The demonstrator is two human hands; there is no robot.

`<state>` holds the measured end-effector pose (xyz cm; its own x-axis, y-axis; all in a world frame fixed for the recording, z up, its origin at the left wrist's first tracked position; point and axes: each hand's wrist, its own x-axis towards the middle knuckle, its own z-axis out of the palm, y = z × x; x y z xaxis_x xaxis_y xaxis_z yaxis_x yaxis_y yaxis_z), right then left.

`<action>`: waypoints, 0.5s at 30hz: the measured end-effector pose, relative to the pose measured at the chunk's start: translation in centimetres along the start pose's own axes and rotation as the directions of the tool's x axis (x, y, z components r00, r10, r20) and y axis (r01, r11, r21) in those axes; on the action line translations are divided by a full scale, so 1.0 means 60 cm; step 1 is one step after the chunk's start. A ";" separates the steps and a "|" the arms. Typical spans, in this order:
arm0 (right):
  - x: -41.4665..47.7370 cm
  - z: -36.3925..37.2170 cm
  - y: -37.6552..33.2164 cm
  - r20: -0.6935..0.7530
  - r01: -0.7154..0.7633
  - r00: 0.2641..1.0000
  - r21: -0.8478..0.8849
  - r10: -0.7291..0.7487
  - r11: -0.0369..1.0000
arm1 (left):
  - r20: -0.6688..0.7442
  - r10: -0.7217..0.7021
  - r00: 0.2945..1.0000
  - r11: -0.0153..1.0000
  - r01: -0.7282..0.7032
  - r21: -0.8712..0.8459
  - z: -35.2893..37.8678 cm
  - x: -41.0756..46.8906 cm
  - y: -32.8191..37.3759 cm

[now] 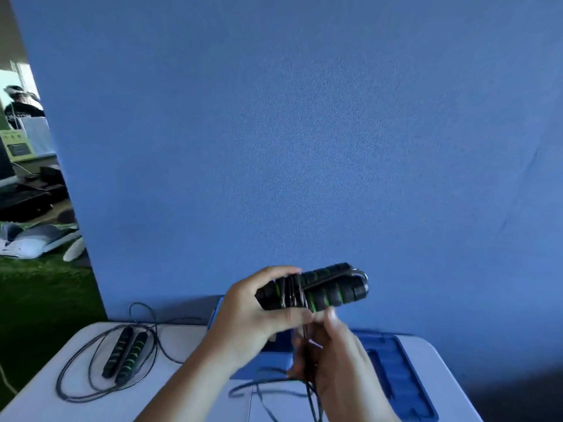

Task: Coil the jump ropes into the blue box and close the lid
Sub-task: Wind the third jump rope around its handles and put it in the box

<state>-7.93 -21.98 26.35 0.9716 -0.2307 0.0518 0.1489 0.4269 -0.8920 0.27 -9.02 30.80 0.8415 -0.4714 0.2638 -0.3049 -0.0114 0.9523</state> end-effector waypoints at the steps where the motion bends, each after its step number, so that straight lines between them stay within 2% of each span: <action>1: -0.001 -0.005 0.007 0.010 0.013 1.000 -0.033 -0.013 0.999 | -0.001 0.003 1.000 1.000 -0.003 -0.002 -0.004 0.004 0.000; 4: -0.003 -0.022 0.026 0.025 0.082 0.997 -0.205 -0.079 0.975 | 0.000 -0.004 1.000 0.997 0.004 -0.079 -0.004 0.009 0.002; 7: 0.005 -0.037 0.048 0.007 0.078 0.997 -0.341 -0.081 0.937 | -0.039 -0.006 0.999 0.981 -0.002 -0.192 0.001 0.019 0.009; 11: 0.009 -0.058 0.066 -0.022 0.060 0.996 -0.577 -0.089 0.815 | -0.101 0.019 0.995 0.943 -0.051 -0.329 -0.003 0.042 0.030; 15: 0.034 -0.066 0.069 -0.096 0.028 0.988 -0.655 -0.121 0.755 | -0.095 0.041 0.995 0.942 -0.070 -0.329 0.000 0.058 0.049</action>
<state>-6.08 -24.15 20.95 0.9243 -0.3638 0.1154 0.0195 -0.2570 -0.9662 2.34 -10.69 34.52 0.8670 -0.3852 0.3161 -0.1998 0.3123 0.9287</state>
